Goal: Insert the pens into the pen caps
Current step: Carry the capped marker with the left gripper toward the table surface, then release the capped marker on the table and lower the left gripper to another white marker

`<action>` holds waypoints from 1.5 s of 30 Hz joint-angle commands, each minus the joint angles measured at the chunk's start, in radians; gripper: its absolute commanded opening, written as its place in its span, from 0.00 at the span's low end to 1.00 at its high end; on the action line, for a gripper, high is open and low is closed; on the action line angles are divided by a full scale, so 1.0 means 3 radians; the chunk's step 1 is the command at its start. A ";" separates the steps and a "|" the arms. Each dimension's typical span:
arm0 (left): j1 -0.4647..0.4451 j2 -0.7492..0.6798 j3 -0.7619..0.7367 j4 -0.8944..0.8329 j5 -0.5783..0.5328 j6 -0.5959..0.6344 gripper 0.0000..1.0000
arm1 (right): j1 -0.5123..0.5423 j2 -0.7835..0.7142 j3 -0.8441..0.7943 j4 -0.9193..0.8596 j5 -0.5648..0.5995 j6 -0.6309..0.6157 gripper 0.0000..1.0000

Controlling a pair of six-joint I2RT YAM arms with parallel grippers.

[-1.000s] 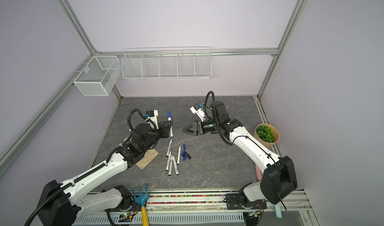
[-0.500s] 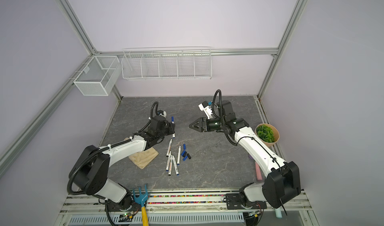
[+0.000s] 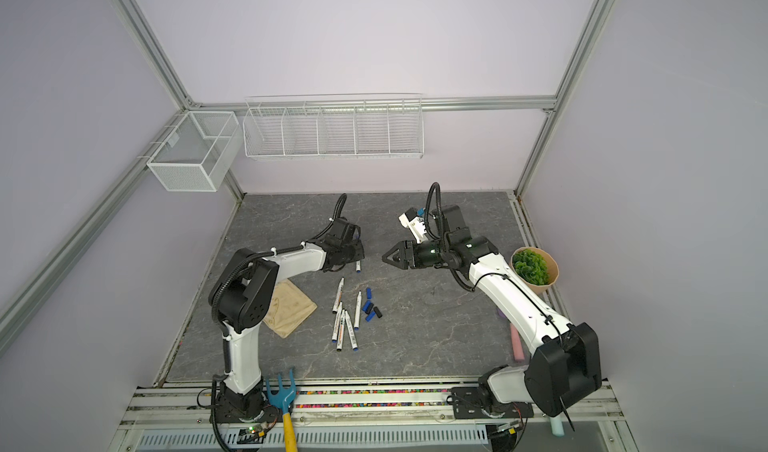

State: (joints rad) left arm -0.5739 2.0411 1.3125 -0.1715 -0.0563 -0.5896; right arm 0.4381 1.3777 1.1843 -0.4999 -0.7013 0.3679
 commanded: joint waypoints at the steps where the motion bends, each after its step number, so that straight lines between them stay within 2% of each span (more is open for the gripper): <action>1: 0.0011 0.0086 0.0162 -0.0346 -0.0085 0.0004 0.18 | -0.0013 -0.0108 -0.0074 -0.0067 0.0027 -0.0103 0.59; 3: 0.0011 0.0108 0.0182 -0.0407 -0.0094 0.0004 0.26 | -0.0012 -0.0110 -0.0093 -0.0072 0.0019 -0.0122 0.59; 6: 0.0011 0.0120 0.0196 -0.0457 -0.0093 -0.0009 0.33 | -0.0027 -0.0112 -0.0102 -0.0091 0.0036 -0.0136 0.58; 12: 0.0011 0.0047 0.0166 -0.0483 -0.0047 -0.0016 0.34 | -0.0035 -0.0118 -0.0123 -0.0073 0.0027 -0.0147 0.58; 16: 0.0006 -0.0216 0.0053 -0.0413 -0.0026 0.0036 0.38 | -0.0034 -0.0159 -0.0125 -0.0076 0.0050 -0.0163 0.58; 22: -0.0046 -0.0873 -0.0447 -0.0474 -0.0250 0.0051 0.40 | -0.0034 -0.0167 -0.0123 -0.0113 0.0119 -0.0189 0.58; 26: -0.0145 -0.1330 -0.0933 -0.0648 -0.0461 -0.0114 0.42 | -0.0034 -0.0122 -0.0119 -0.0098 0.0119 -0.0153 0.58; 31: -0.0255 -0.1658 -0.1383 -0.0767 -0.0587 -0.0292 0.47 | -0.0033 -0.0087 -0.0108 -0.0062 0.0093 -0.0121 0.58; 36: -0.0268 -0.1719 -0.1627 -0.0601 -0.0504 -0.0389 0.48 | -0.0018 -0.0068 -0.0064 -0.0086 0.0078 -0.0122 0.57; 45: -0.0336 -0.1427 -0.1557 -0.0512 -0.0441 -0.0279 0.48 | -0.0008 -0.0066 -0.0067 -0.0113 0.0088 -0.0128 0.57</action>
State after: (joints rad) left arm -0.6662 1.5795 0.8219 -0.3336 -0.1856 -0.6762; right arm 0.4335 1.3525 1.1645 -0.5205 -0.6727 0.3367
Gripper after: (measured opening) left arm 0.478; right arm 0.575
